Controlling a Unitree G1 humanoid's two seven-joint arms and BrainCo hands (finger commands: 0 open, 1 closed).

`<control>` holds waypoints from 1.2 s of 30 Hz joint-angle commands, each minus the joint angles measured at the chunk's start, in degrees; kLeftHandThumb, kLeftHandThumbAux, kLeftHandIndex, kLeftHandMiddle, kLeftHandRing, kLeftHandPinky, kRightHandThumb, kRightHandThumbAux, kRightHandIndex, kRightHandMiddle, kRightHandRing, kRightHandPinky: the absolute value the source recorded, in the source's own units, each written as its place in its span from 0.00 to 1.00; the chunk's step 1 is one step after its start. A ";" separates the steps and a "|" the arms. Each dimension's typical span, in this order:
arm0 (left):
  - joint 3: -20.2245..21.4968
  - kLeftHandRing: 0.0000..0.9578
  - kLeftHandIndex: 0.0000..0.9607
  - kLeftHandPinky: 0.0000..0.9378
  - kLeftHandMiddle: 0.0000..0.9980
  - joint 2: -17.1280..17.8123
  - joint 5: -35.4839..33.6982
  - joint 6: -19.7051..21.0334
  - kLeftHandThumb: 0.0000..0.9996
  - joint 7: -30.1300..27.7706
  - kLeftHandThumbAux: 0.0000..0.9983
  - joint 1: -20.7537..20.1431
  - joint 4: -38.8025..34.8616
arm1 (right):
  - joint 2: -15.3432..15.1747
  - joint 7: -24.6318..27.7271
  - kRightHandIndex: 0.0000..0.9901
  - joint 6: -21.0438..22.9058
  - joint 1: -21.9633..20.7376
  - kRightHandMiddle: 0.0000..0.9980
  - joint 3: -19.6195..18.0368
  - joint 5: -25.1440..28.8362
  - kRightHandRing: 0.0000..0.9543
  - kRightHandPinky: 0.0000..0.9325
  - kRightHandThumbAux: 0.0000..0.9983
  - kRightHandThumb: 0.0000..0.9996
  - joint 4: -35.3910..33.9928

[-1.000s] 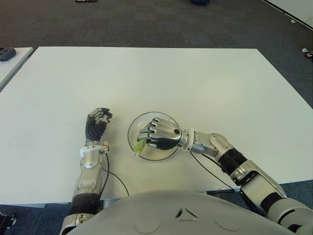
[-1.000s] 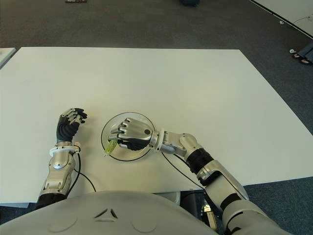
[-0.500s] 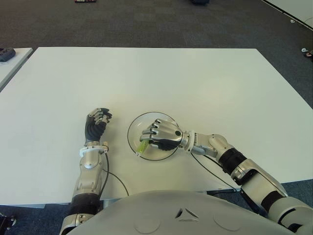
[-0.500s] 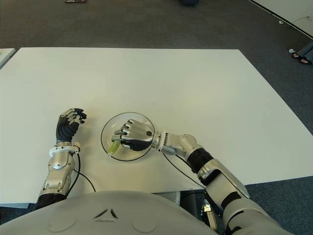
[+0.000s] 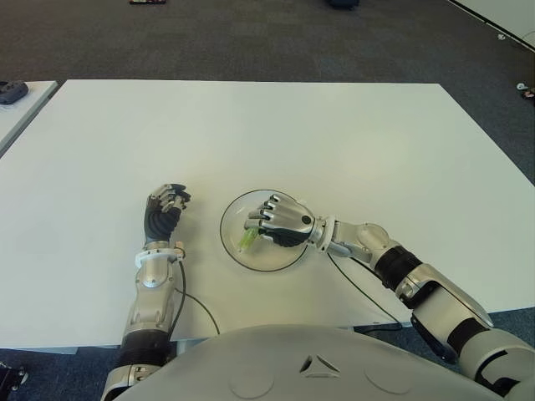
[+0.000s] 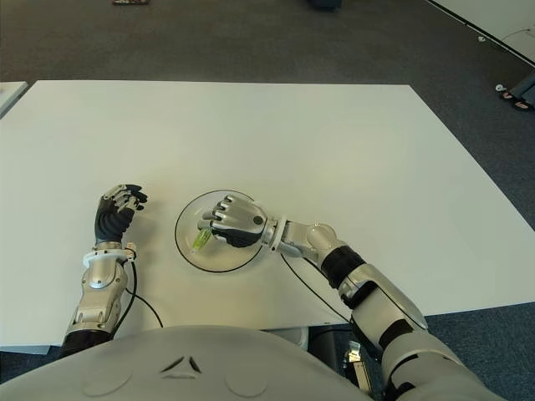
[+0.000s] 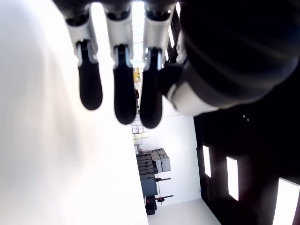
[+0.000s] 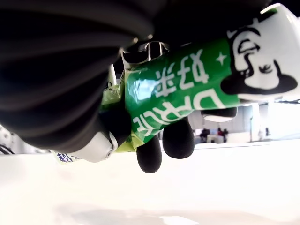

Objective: Put the toothpaste on the table into the plate.

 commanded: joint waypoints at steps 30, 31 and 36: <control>0.18 0.52 0.44 0.51 0.51 0.27 0.51 1.28 0.71 -0.15 0.72 -0.61 0.79 | -3.96 16.26 0.20 2.30 1.45 0.37 -4.15 10.68 0.47 0.54 0.57 0.47 -5.29; 0.18 0.52 0.44 0.51 0.51 0.28 0.56 1.32 0.71 -0.11 0.72 -0.62 0.78 | -4.19 17.23 0.14 2.48 1.63 0.28 -4.41 11.10 0.37 0.45 0.55 0.42 -6.01; 0.15 0.52 0.44 0.51 0.51 0.18 0.76 1.59 0.71 0.03 0.72 -0.64 0.65 | -5.55 21.83 0.03 3.17 2.51 0.07 -6.16 13.17 0.10 0.13 0.50 0.26 -9.99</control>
